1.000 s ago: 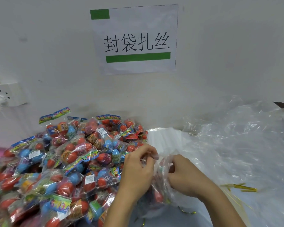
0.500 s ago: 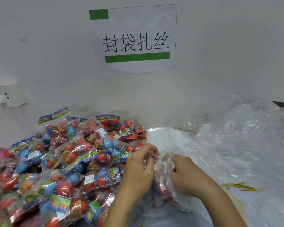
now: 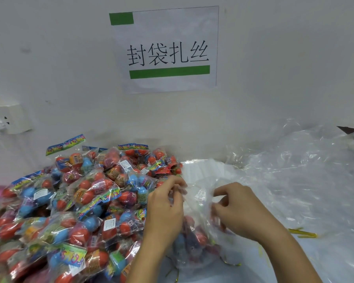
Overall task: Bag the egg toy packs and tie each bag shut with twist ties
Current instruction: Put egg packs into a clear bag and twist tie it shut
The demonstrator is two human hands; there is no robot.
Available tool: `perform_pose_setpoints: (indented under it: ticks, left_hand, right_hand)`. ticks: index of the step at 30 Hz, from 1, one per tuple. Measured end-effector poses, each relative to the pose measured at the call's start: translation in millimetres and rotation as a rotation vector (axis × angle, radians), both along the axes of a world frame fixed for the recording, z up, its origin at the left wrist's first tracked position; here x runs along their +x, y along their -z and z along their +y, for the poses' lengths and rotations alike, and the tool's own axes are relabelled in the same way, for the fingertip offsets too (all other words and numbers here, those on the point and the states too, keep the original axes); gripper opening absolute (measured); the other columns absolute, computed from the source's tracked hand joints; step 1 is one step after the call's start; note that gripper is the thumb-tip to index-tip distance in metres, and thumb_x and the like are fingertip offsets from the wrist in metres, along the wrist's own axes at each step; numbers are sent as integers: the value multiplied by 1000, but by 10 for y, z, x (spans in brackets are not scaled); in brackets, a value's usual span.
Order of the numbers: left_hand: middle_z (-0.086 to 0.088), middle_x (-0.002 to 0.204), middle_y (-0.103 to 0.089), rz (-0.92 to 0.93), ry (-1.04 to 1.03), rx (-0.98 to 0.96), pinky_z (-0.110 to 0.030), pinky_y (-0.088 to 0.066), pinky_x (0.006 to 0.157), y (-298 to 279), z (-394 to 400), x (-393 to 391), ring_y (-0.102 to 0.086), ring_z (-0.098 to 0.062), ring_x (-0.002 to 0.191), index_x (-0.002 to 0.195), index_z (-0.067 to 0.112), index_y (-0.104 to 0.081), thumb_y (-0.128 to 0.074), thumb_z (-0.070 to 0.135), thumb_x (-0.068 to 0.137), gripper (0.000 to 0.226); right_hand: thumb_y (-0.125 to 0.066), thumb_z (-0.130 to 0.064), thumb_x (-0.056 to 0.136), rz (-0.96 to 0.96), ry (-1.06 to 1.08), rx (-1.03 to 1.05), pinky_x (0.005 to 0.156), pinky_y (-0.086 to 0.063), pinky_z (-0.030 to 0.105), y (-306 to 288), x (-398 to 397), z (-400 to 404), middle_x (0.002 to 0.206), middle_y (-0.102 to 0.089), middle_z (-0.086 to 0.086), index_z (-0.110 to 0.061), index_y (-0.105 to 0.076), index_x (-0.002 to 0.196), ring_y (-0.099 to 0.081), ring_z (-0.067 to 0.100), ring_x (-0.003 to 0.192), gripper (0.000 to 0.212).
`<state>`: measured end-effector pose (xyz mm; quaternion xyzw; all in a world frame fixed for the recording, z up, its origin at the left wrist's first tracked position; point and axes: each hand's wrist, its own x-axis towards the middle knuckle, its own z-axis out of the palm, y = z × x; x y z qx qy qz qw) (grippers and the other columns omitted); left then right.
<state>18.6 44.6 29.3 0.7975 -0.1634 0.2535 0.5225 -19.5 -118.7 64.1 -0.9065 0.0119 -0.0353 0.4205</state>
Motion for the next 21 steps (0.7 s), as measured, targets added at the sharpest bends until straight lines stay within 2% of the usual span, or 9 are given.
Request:
perform_pose_setpoints:
  ticks: [2,4,7,10,13,15,16,18,21]
  left_hand:
    - [14,74,-64,3,-22,-33,-9,-41,58,-10,14,2,-60,-3,67,81,32,-61,-53,-8,91,42]
    - [13,74,-64,16,-30,-50,-9,-42,59,-11,28,4,-60,-4,68,81,33,-62,-53,-6,92,42]
    - [10,74,-65,25,-38,-58,-9,-43,58,-16,38,-4,-59,-2,68,82,30,-63,-53,-7,93,39]
    - [9,74,-65,33,-51,-66,-9,-41,56,-22,42,4,-56,0,64,81,31,-63,-53,-6,93,40]
    - [13,76,-64,60,-57,-74,-14,-40,51,-18,52,17,-53,-2,58,81,34,-61,-53,-4,94,41]
    - [18,80,-64,74,-63,-67,-17,-40,50,-20,58,21,-51,-2,55,81,34,-61,-52,-2,95,40]
    - [20,81,-64,81,-63,-68,-17,-41,50,-24,60,21,-51,-2,56,81,34,-61,-52,-2,95,39]
    - [21,82,-63,93,-58,-75,-15,-42,52,-25,67,17,-52,0,58,81,34,-61,-52,-2,95,39]
    - [11,78,-66,130,-48,-75,-18,-37,49,-10,88,17,-45,-3,50,83,33,-61,-49,-4,95,40]
  right_hand:
    - [-52,-6,94,-168,59,73,49,-42,8,-58,-6,-26,82,-73,-4,-17,-70,100,-68,7,51,22]
    - [-52,-2,90,-387,161,174,49,-45,10,-138,-42,-82,70,-73,-9,-22,-75,83,-66,5,50,31]
    - [-53,-1,85,-504,377,276,54,-48,26,-139,-71,-279,61,-68,-8,-23,-71,66,-61,9,51,34]
    - [-54,-3,88,-189,466,228,52,-44,29,-25,-100,-529,54,-66,0,-15,-71,67,-58,20,49,29]
    - [-45,4,89,361,202,11,45,-40,20,52,-164,-646,67,-74,11,-5,-73,77,-59,16,49,31]
    - [-49,3,88,577,-15,-62,47,-43,18,96,-184,-614,77,-78,9,-9,-74,91,-64,14,57,28]
    - [-57,-2,89,585,-87,-69,49,-45,18,114,-177,-574,80,-78,7,-11,-74,97,-65,14,60,20]
    - [-68,-10,87,448,-138,-28,52,-46,19,151,-130,-478,81,-78,4,-12,-73,95,-68,14,63,9]
    - [-60,4,83,170,-74,122,52,-45,18,157,-43,-360,73,-74,-1,-16,-74,79,-68,10,61,25]
